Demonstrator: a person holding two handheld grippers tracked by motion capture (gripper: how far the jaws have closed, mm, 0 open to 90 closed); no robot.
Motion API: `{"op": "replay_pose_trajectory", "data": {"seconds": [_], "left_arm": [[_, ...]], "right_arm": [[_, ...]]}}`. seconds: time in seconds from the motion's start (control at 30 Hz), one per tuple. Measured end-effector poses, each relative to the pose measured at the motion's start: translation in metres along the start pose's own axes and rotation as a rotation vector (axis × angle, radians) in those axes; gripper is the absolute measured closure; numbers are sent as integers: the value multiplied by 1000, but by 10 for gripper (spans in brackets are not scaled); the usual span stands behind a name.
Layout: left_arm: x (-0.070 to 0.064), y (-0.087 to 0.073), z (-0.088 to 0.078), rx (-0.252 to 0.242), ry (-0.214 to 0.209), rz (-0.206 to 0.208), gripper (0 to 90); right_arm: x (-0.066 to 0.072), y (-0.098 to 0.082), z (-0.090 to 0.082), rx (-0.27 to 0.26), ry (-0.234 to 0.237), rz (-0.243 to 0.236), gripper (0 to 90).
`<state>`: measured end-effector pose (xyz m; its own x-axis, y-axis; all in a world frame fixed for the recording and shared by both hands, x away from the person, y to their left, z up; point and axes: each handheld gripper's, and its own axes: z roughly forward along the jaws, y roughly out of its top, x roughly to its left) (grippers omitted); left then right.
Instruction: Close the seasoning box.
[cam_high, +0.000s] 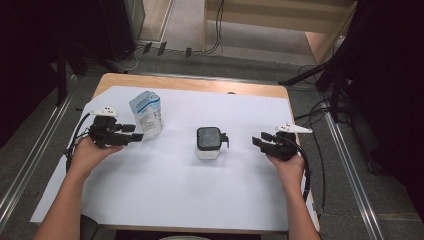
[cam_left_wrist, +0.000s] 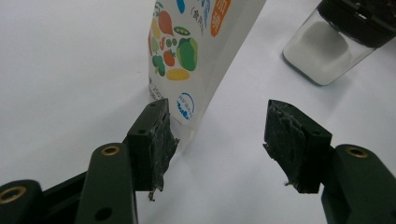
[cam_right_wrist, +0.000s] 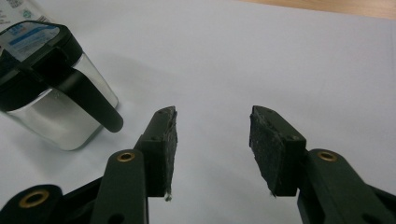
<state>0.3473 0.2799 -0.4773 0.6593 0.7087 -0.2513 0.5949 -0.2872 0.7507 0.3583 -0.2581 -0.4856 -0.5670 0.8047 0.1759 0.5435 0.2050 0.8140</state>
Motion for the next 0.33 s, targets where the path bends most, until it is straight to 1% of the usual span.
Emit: {"op": "replay_pose_trajectory", "data": {"seconds": [0.07,0.33], "left_arm": [[0,0,1,3,6,3,417],[0,0,1,2,5,2,417]], "right_arm": [[1,0,1,3,2,0,527],[2,0,3,5,7,-5,527]]}}
